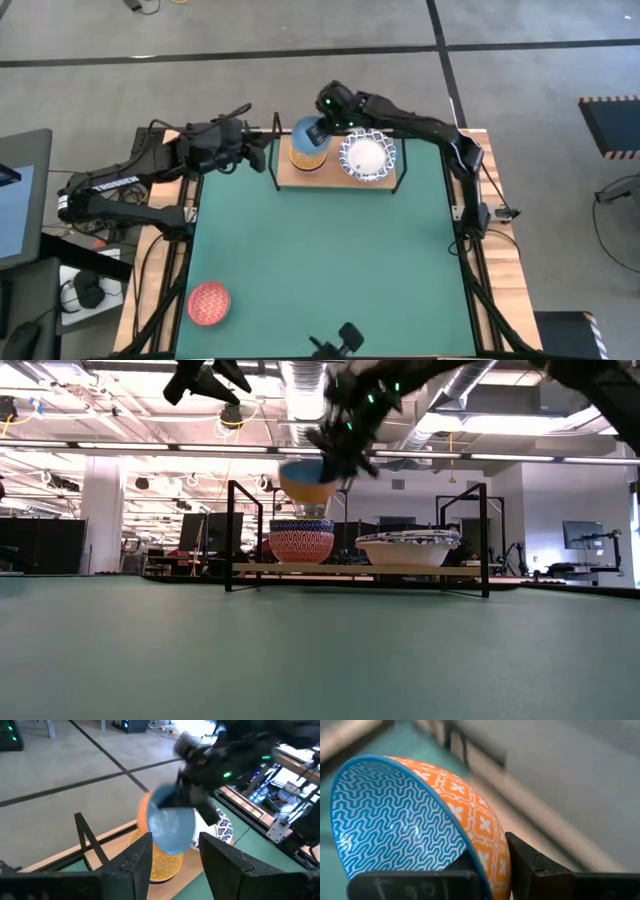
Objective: Place and stack bowls onto a shelf
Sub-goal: Stack the blue bowl on the yellow bowl on the shelf
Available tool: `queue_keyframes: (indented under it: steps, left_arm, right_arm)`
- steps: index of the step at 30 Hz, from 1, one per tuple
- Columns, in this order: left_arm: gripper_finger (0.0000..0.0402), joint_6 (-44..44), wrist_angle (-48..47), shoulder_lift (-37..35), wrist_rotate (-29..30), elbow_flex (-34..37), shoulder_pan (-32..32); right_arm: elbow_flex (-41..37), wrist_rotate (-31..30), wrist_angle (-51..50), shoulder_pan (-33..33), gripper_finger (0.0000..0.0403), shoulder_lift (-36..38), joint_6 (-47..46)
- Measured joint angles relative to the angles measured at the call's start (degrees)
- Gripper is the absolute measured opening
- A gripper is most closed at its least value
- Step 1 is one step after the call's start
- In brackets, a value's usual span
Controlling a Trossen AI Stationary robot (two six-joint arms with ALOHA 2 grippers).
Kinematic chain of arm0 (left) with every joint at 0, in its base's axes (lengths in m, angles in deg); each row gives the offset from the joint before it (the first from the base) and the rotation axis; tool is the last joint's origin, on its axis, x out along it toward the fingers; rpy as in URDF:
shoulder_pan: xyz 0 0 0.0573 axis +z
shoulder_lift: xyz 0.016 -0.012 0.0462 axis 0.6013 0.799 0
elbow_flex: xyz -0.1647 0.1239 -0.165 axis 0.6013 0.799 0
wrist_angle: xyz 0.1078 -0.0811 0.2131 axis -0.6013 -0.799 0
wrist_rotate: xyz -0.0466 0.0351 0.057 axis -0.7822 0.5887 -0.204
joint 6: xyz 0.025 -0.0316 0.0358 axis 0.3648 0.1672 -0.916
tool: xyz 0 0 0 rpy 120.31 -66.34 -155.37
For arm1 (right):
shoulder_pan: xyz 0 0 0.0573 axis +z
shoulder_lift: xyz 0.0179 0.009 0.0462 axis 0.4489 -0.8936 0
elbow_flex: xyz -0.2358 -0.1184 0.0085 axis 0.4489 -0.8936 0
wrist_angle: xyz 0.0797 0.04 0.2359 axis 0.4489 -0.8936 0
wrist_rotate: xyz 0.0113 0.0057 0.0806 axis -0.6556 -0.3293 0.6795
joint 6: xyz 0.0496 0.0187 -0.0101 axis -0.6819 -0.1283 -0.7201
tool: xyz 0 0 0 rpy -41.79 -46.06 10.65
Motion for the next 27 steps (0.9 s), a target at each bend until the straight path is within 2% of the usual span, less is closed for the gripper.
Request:
queue_keyframes:
  steps: [2, 5, 15, 27]
  left_arm:
    - [0.0145, 0.0, 0.2, 0.1, -0.4, 0.0, 0.0]
    - [0.0145, 1.2, -0.2, 0.8, -1.9, 0.1, -0.1]
    - [0.0145, 6.1, -5.6, 1.4, -4.8, 0.2, -1.4]
    - [0.0145, 8.0, -10.6, 1.4, -4.7, 0.2, -2.9]
  right_arm:
    - [-0.1, 6.0, -2.7, -1.7, 0.0071, -2.2, -1.5]
    - [-0.1, 10.6, -3.3, -3.0, 0.0071, -4.7, -2.9]
    - [0.0, 11.0, -3.0, -1.5, 0.0071, -7.5, -3.5]
    - [0.0, 15.6, -0.8, -1.1, 0.0182, -7.4, -4.0]
